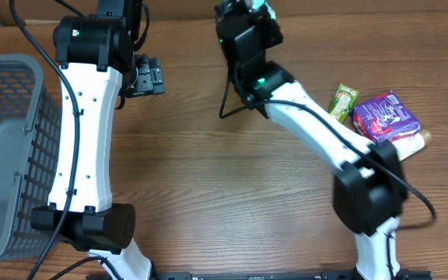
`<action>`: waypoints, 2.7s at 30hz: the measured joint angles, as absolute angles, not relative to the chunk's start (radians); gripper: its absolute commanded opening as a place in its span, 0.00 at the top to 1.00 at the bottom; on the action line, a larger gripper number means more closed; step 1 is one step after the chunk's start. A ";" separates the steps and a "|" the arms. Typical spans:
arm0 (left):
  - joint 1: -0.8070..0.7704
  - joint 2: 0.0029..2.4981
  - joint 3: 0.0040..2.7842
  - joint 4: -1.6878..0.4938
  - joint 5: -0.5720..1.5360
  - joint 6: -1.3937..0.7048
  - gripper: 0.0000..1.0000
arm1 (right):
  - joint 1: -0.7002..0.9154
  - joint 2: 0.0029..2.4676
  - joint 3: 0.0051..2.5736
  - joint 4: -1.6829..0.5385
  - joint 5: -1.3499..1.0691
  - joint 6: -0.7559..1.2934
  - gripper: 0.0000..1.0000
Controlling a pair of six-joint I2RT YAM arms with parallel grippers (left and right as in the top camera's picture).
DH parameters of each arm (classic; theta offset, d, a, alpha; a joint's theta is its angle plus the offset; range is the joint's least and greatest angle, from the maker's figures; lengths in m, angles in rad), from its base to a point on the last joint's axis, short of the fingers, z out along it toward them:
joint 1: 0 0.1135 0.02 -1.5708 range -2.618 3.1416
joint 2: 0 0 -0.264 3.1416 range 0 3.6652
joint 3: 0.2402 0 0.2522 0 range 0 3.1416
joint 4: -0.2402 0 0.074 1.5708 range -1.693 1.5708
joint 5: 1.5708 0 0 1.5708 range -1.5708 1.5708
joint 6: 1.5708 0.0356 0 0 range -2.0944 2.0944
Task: Scan the item barcode
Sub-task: 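Lift the wipes pack and carry it toward the white scanner, then hold the wipes pack's barcode against the white scanner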
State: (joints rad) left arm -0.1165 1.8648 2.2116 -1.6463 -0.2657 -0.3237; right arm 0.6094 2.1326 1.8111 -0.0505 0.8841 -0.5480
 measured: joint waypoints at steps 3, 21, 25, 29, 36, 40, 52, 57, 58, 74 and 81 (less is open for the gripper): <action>-0.117 1.865 2.212 -1.646 -0.266 -0.324 0.00 | 0.601 2.202 1.810 0.083 0.908 -0.722 0.96; -0.117 1.865 2.212 -1.646 -0.266 -0.324 0.00 | 0.565 2.365 1.810 0.329 0.754 -1.101 0.96; -0.117 1.865 2.212 -1.646 -0.266 -0.324 0.01 | 0.565 2.366 1.810 0.329 0.731 -1.098 0.96; -0.117 1.865 2.212 -1.646 -0.266 -0.324 0.00 | 0.570 2.366 1.810 0.329 0.704 -1.073 0.96; -0.117 1.865 2.212 -1.646 -0.266 -0.324 0.00 | 0.577 2.366 1.810 0.323 0.689 -1.066 0.96; -0.117 1.865 2.212 -1.646 -0.266 -0.323 0.01 | 0.569 2.366 1.810 0.298 0.689 -1.066 0.96; -0.117 1.865 2.212 -1.646 -0.266 -0.324 0.00 | 0.556 2.367 1.810 0.290 0.689 -1.065 0.96; -0.117 1.865 2.212 -1.646 -0.266 -0.324 0.00 | 0.556 2.367 1.810 0.292 0.690 -1.062 0.96; -0.117 1.865 2.212 -1.646 -0.266 -0.324 0.01 | 0.556 2.367 1.810 0.291 0.691 -1.062 0.96; -0.117 1.865 2.212 -1.646 -0.266 -0.324 0.00 | 0.622 2.166 1.804 -0.200 0.731 -0.907 0.96; -0.117 1.865 2.212 -1.646 -0.266 -0.324 0.01 | 0.617 1.790 1.808 -0.702 0.526 -0.414 0.96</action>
State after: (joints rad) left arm -0.1165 1.8648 2.2116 -1.6463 -0.2661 -0.3237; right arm 0.6174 1.7897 1.8084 -0.7025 0.5262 -0.4141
